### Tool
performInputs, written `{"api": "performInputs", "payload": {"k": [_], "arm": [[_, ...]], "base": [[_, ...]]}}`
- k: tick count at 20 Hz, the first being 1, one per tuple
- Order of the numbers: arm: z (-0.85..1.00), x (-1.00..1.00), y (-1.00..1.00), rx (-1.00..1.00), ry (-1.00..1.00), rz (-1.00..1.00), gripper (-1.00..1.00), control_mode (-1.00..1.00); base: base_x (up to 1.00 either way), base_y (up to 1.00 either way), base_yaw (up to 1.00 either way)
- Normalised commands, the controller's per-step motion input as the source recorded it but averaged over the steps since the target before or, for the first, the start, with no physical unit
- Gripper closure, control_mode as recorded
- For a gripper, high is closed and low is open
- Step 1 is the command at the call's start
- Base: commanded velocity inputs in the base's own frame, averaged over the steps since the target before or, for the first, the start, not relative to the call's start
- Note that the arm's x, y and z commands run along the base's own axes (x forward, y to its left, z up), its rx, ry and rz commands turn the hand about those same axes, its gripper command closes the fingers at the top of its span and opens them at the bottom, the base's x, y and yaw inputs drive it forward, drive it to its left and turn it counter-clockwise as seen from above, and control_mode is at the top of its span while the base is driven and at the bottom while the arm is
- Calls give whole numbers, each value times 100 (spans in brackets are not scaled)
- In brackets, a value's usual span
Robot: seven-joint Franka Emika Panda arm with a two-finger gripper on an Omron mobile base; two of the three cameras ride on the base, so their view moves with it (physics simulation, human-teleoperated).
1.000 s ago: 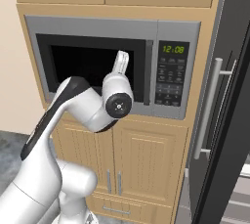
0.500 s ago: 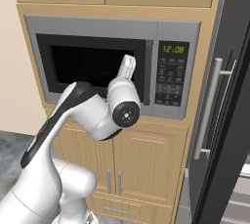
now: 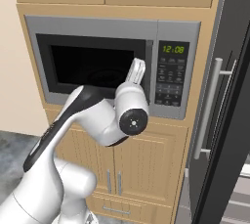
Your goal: Transport the fish from the fridge to the microwave and turn on the microwave.
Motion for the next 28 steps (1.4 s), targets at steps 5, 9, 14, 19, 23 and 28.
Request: {"api": "performInputs", "payload": {"k": [5,9,14,19,23,28], "arm": [[-8,-7,-26,0,0,-7,100,-100],[-20,-1,-22,-4,-1,-10,100,-100],[-30,0,-12,-12,-3,-11,100,-100],[-22,0,-14,-9,-1,-9,100,-100],[-12,0,-20,-3,0,-3,100,-100],[-9,0,-12,0,0,0,100,-100]], "base": [[0,0,0],[0,0,0],[0,0,0],[0,0,0],[0,0,0],[0,0,0]]}}
